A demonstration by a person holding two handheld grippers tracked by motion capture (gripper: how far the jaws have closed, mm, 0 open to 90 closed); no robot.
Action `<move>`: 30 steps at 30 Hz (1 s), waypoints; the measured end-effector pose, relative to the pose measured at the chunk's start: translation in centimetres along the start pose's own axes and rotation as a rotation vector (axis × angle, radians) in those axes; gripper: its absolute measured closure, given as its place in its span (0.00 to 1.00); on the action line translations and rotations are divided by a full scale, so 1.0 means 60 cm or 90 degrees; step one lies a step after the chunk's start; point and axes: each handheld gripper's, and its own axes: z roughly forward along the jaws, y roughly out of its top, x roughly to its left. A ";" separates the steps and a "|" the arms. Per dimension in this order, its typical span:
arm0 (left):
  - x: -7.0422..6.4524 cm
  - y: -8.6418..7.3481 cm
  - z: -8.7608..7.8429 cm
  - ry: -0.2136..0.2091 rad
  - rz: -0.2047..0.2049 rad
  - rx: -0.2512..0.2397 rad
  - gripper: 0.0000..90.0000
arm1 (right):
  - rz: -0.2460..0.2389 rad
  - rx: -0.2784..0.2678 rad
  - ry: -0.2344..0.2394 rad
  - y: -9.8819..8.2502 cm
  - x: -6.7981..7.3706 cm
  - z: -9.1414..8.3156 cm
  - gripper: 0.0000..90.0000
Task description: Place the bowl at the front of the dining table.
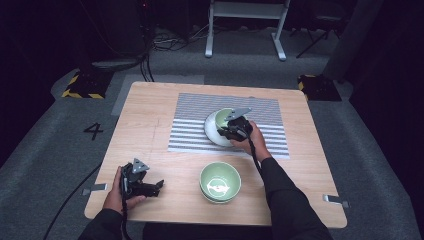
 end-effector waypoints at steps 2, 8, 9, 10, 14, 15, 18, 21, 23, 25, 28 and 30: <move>0.000 0.000 0.000 0.000 0.000 0.000 0.00 | 0.003 0.002 -0.002 -0.001 0.000 0.002 0.92; 0.000 0.000 0.000 0.000 0.000 0.000 0.00 | 0.003 0.011 -0.001 -0.004 -0.001 0.008 0.91; 0.000 0.000 0.000 0.000 0.000 0.000 0.00 | 0.004 0.012 -0.001 -0.004 -0.001 0.009 0.91; 0.000 0.000 0.000 0.000 0.000 0.001 0.00 | 0.005 0.014 -0.001 -0.005 -0.002 0.010 0.91; 0.000 0.000 0.000 0.000 0.001 0.000 0.00 | 0.011 0.012 0.003 -0.006 -0.003 0.011 0.91; 0.000 0.000 0.000 0.000 0.000 0.001 0.00 | 0.013 0.012 0.003 -0.006 -0.003 0.011 0.91; 0.000 0.000 0.000 0.000 0.000 0.001 0.00 | 0.018 0.011 0.006 -0.007 -0.004 0.010 0.90; 0.000 0.000 0.000 0.000 0.000 0.000 0.00 | 0.021 0.011 0.012 -0.008 -0.005 0.009 0.90; 0.000 0.000 0.000 0.000 0.000 0.001 0.00 | 0.024 0.011 0.012 -0.008 -0.006 0.009 0.90; 0.000 0.000 0.000 0.000 0.001 0.001 0.00 | 0.030 0.011 0.016 -0.009 -0.007 0.008 0.89; 0.000 0.000 0.000 0.000 0.000 0.000 0.00 | 0.033 0.012 0.019 -0.009 -0.008 0.008 0.89; 0.000 0.000 0.000 0.000 0.000 0.000 0.00 | 0.035 0.013 0.019 -0.008 -0.007 0.008 0.89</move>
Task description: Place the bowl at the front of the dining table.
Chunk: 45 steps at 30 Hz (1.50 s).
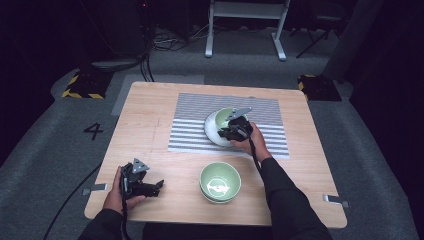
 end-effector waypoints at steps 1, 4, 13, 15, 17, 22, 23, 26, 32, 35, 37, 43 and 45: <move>0.000 0.000 0.000 0.000 0.001 0.000 0.00 | 0.000 0.003 -0.001 0.000 0.000 0.000 0.88; 0.000 0.000 0.000 0.000 0.001 0.001 0.00 | 0.000 0.003 -0.001 0.001 -0.001 -0.001 0.88; 0.000 0.000 0.000 0.000 0.001 0.001 0.00 | 0.009 0.001 0.001 0.000 -0.001 -0.008 0.84; 0.000 0.000 0.000 0.000 0.001 0.001 0.00 | 0.012 -0.002 0.004 0.000 0.000 -0.010 0.83; 0.000 0.000 0.000 0.000 0.001 0.001 0.00 | 0.014 -0.002 0.004 -0.001 -0.001 -0.012 0.81; 0.000 0.000 0.000 0.000 0.001 0.001 0.00 | 0.018 -0.001 0.001 -0.002 0.001 -0.016 0.75; 0.000 0.000 0.000 0.000 0.001 0.001 0.00 | 0.021 -0.001 0.003 -0.002 0.001 -0.017 0.74; 0.000 0.000 0.000 0.000 0.000 0.000 0.00 | 0.020 -0.001 0.001 -0.003 0.002 -0.020 0.70; 0.000 0.000 0.000 0.000 0.001 0.001 0.00 | 0.034 0.010 0.002 -0.006 -0.001 -0.023 0.53; 0.000 0.000 0.000 0.000 0.000 0.000 0.00 | 0.035 0.012 -0.016 -0.005 -0.001 -0.025 0.48; 0.000 0.000 0.000 0.000 0.000 0.000 0.00 | 0.043 0.004 -0.016 -0.005 -0.003 -0.029 0.39; 0.000 0.000 0.000 0.000 0.000 0.000 0.00 | 0.040 0.011 -0.019 -0.004 -0.001 -0.036 0.26; 0.000 0.000 0.000 0.000 0.000 0.000 0.00 | 0.036 0.011 -0.020 -0.003 0.001 -0.037 0.22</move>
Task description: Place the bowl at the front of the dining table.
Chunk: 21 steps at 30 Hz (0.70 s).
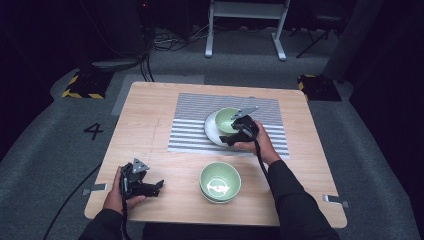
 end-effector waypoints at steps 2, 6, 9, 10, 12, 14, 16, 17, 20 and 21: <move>0.000 0.000 0.000 0.000 0.000 0.000 0.00 | -0.009 -0.003 0.010 0.001 0.003 -0.005 0.20; 0.000 0.000 0.000 0.000 0.001 0.000 0.00 | -0.012 -0.002 0.010 0.001 0.005 -0.009 0.20; 0.000 0.000 0.000 0.000 0.001 0.000 0.00 | -0.019 0.002 -0.002 0.001 0.006 -0.013 0.21; 0.000 0.000 0.000 0.000 0.001 0.001 0.00 | -0.021 0.006 0.000 0.001 0.008 -0.016 0.21; 0.000 0.000 0.000 0.000 0.000 0.000 0.00 | -0.030 0.013 -0.004 0.002 0.010 -0.018 0.21; 0.000 0.000 0.000 0.000 0.000 0.001 0.00 | -0.034 0.014 -0.005 0.003 0.013 -0.020 0.21; 0.000 0.000 0.000 0.001 0.001 0.001 0.00 | -0.040 0.017 -0.013 0.005 0.017 -0.025 0.22; 0.000 0.000 0.000 0.000 0.001 0.000 0.00 | -0.043 0.014 -0.011 0.006 0.019 -0.027 0.22; 0.000 0.000 0.000 0.000 0.001 0.001 0.00 | -0.056 0.019 -0.012 0.008 0.024 -0.034 0.22; 0.000 0.000 0.000 0.000 0.001 0.001 0.00 | -0.058 0.018 -0.013 0.008 0.025 -0.037 0.22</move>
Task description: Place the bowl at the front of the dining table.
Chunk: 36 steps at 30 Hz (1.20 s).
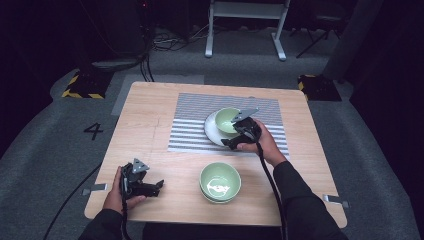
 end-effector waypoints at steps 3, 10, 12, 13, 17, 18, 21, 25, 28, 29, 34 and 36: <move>0.000 0.000 0.000 0.000 0.000 0.000 0.00 | -0.005 0.003 0.003 0.000 0.005 -0.008 0.22; 0.000 0.000 0.000 0.000 0.000 0.000 0.00 | -0.023 0.021 -0.015 0.002 0.014 -0.019 0.23; 0.000 0.000 0.000 0.000 0.000 0.000 0.00 | -0.025 0.020 -0.015 0.002 0.016 -0.025 0.23; 0.000 0.000 0.000 0.000 0.000 0.000 0.00 | -0.021 0.021 -0.018 0.003 0.017 -0.027 0.23; 0.000 0.000 0.000 0.000 0.000 0.000 0.00 | -0.022 0.019 -0.021 0.000 0.018 -0.043 0.23; 0.000 0.000 0.000 0.000 -0.001 0.000 0.00 | -0.022 0.019 -0.021 0.000 0.018 -0.043 0.23; 0.000 0.000 0.000 0.000 -0.001 0.000 0.00 | -0.024 0.018 -0.026 -0.002 0.018 -0.052 0.23; 0.000 0.000 0.000 0.000 0.000 0.000 0.00 | -0.022 0.021 -0.035 -0.008 0.014 -0.064 0.23; 0.000 0.000 0.000 0.000 0.000 0.000 0.00 | -0.025 0.018 -0.039 -0.009 0.014 -0.074 0.23; 0.000 0.000 0.000 0.000 0.000 0.000 0.00 | -0.025 0.018 -0.039 -0.009 0.014 -0.074 0.23; 0.000 0.000 0.000 0.000 0.000 0.000 0.00 | -0.030 0.019 -0.042 -0.014 0.018 -0.089 0.24; 0.000 0.000 0.000 0.000 -0.001 0.000 0.00 | -0.035 0.016 -0.043 -0.015 0.019 -0.093 0.24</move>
